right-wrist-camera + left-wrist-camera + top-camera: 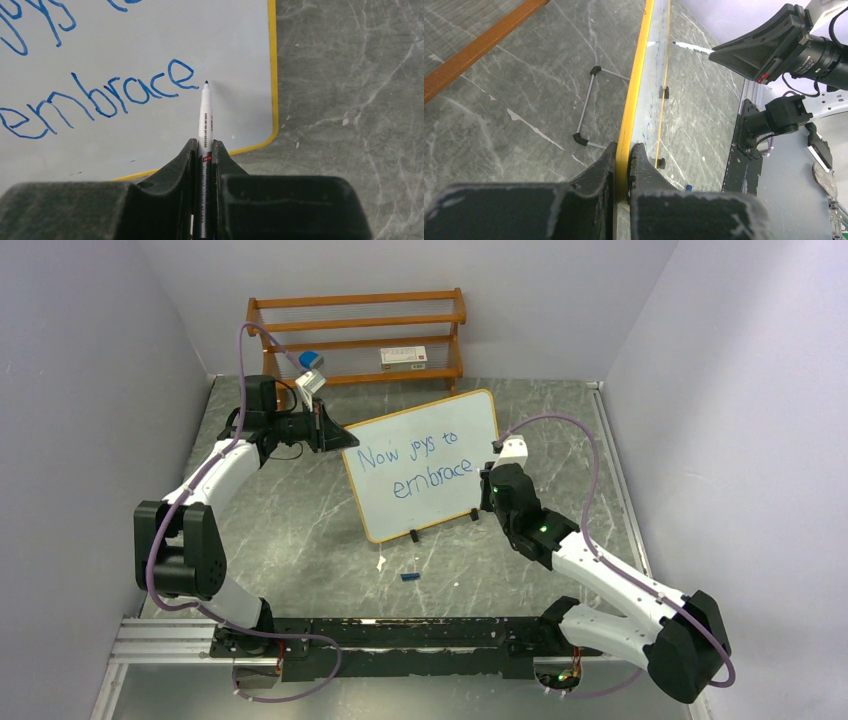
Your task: Write a sentence on the whiteboard
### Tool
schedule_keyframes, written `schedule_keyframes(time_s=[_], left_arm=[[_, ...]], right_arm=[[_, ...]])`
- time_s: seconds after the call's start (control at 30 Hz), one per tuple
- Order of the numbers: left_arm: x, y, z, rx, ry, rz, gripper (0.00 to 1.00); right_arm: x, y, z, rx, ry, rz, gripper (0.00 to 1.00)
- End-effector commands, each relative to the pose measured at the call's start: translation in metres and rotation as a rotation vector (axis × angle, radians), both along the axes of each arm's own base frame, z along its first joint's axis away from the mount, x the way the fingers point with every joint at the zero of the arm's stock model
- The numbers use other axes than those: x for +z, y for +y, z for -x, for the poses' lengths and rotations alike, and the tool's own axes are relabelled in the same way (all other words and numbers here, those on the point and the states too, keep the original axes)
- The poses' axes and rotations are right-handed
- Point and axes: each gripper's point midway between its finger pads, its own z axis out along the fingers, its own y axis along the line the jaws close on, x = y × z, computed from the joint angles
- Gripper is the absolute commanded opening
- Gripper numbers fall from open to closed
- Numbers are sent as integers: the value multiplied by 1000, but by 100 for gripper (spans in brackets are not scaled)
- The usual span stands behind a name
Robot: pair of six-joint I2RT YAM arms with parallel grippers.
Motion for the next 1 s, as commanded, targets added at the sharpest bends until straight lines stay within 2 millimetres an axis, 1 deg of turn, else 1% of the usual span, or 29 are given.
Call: schedule_keyframes(time_s=[0.0, 0.23, 0.6, 0.97], left_arm=[[-88, 11, 0, 77, 86, -250, 5], [-87, 11, 0, 77, 87, -250, 5], [-88, 11, 0, 76, 89, -251, 5], [-87, 11, 0, 76, 85, -250, 5]], right_arm=[[-3, -9, -4, -41, -11, 3, 0], [-7, -11, -7, -45, -2, 0, 0], [-11, -3, -12, -17, 9, -12, 0], [-11, -8, -14, -38, 9, -4, 0]])
